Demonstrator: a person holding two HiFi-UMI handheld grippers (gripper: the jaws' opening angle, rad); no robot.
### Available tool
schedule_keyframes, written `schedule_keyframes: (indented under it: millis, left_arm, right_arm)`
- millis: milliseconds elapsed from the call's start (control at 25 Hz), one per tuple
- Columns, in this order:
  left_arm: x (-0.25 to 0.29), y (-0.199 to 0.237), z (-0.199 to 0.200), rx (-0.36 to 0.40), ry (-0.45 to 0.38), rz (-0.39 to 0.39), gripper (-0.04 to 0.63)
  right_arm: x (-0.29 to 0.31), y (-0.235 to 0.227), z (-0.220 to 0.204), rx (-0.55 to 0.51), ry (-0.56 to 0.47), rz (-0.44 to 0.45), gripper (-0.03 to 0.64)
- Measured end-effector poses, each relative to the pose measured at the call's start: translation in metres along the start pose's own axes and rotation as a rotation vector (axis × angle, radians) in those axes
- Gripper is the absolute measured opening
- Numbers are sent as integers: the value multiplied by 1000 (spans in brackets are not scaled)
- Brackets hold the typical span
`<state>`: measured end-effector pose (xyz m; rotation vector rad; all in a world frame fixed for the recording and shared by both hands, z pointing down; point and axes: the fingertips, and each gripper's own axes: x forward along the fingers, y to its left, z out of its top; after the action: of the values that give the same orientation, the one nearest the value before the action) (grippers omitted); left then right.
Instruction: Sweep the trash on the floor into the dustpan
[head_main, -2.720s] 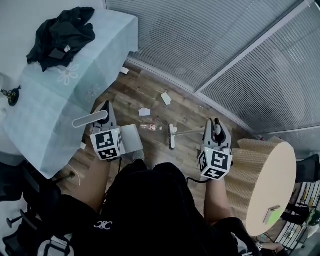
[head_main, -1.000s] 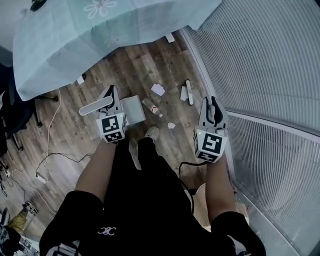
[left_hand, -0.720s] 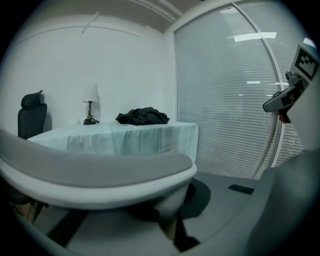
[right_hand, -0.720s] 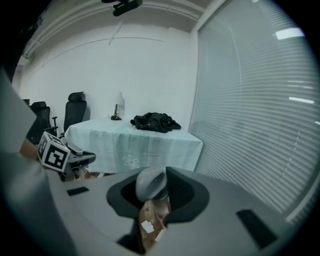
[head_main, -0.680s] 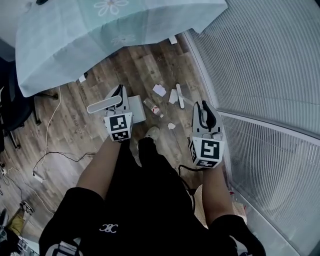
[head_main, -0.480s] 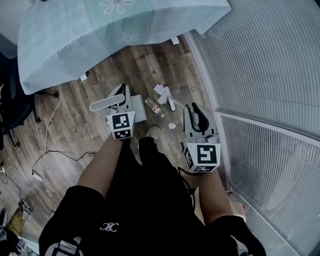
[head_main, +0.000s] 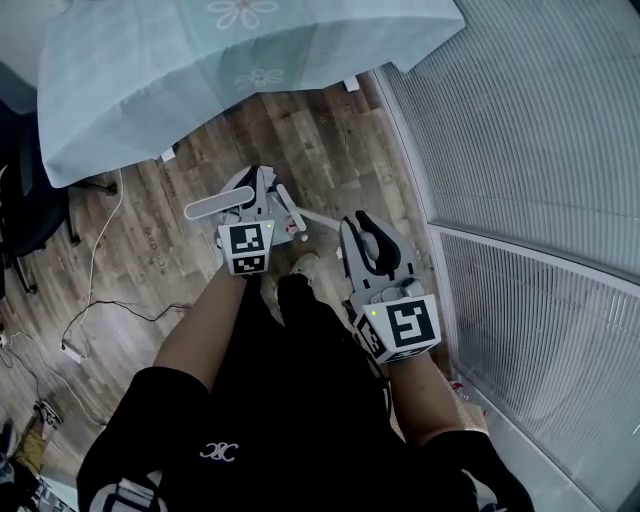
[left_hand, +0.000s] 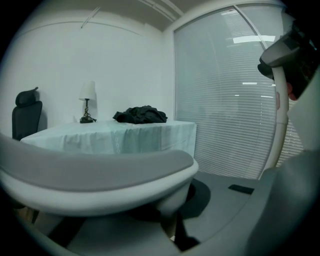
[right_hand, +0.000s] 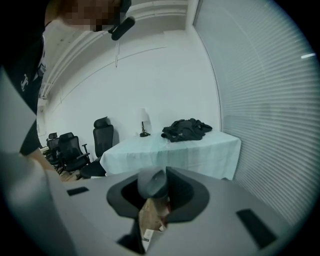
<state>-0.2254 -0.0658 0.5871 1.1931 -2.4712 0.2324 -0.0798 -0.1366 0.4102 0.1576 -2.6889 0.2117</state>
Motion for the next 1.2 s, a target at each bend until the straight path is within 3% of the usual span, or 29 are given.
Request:
schedule_keyframes:
  millis: [200, 400, 520, 760, 1200]
  left_arm:
    - [-2, 1, -3, -3, 11, 3, -3]
    - [-14, 20, -4, -39, 15, 66, -3]
    - [-26, 36, -7, -80, 17, 104, -3]
    - [-55, 55, -1, -109, -6, 87, -3]
    - [-93, 158, 26, -154, -32, 210, -3]
  right_arm:
    - [-9, -13, 25, -5, -44, -29, 84]
    - [-13, -40, 47, 38, -86, -68, 84]
    - [-11, -41, 58, 14, -103, -65, 84]
    - [-1, -23, 68, -73, -111, -61, 84]
    - [45, -23, 65, -156, -113, -179, 84]
